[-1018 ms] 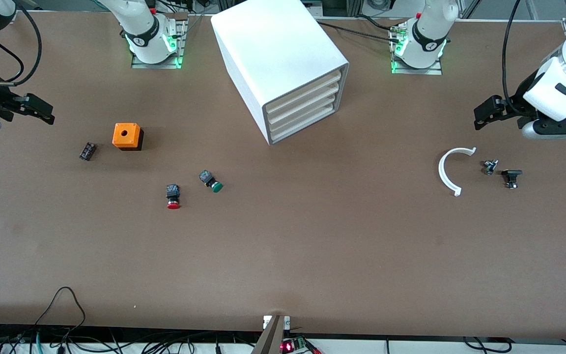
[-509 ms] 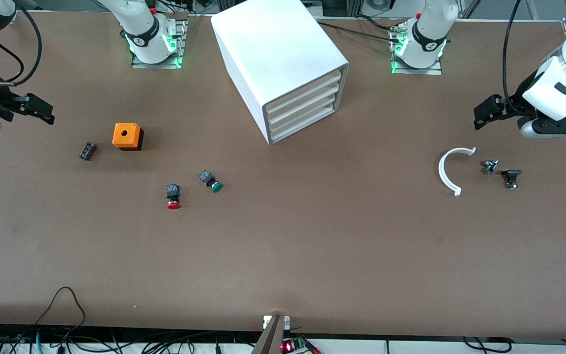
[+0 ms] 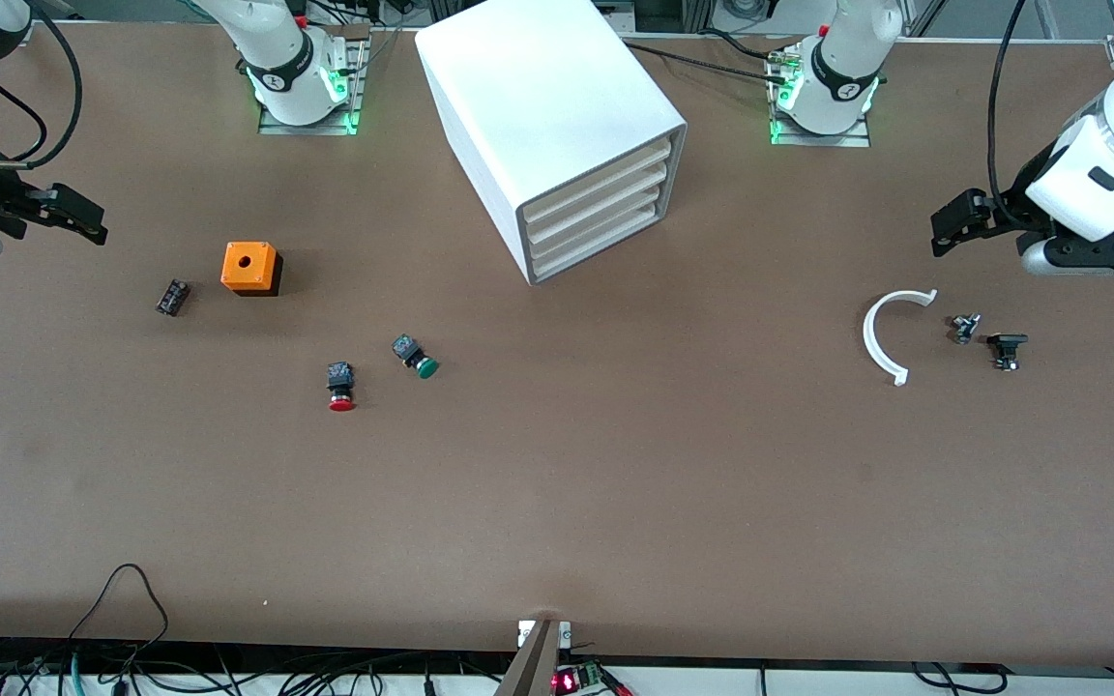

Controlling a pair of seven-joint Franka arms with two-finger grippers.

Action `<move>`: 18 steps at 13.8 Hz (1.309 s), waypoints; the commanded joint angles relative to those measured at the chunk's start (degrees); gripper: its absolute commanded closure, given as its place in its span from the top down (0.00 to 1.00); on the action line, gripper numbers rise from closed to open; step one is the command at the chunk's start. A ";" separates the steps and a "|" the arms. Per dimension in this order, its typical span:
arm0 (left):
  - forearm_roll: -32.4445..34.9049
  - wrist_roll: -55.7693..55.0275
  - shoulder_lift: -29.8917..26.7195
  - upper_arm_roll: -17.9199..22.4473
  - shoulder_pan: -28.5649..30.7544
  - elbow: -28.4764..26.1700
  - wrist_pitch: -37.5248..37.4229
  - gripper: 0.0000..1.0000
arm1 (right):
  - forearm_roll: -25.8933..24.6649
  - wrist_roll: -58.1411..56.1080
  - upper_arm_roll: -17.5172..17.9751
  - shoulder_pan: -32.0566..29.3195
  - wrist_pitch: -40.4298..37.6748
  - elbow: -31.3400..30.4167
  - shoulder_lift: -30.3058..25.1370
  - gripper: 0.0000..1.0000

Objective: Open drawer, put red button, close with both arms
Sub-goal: 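Move the right gripper toward the red button while the left gripper approaches the drawer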

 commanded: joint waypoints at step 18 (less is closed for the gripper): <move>-31.46 9.05 19.35 -2.47 1.86 -12.31 5.14 1.00 | 7.53 1.67 -0.09 10.11 13.94 0.10 21.03 1.00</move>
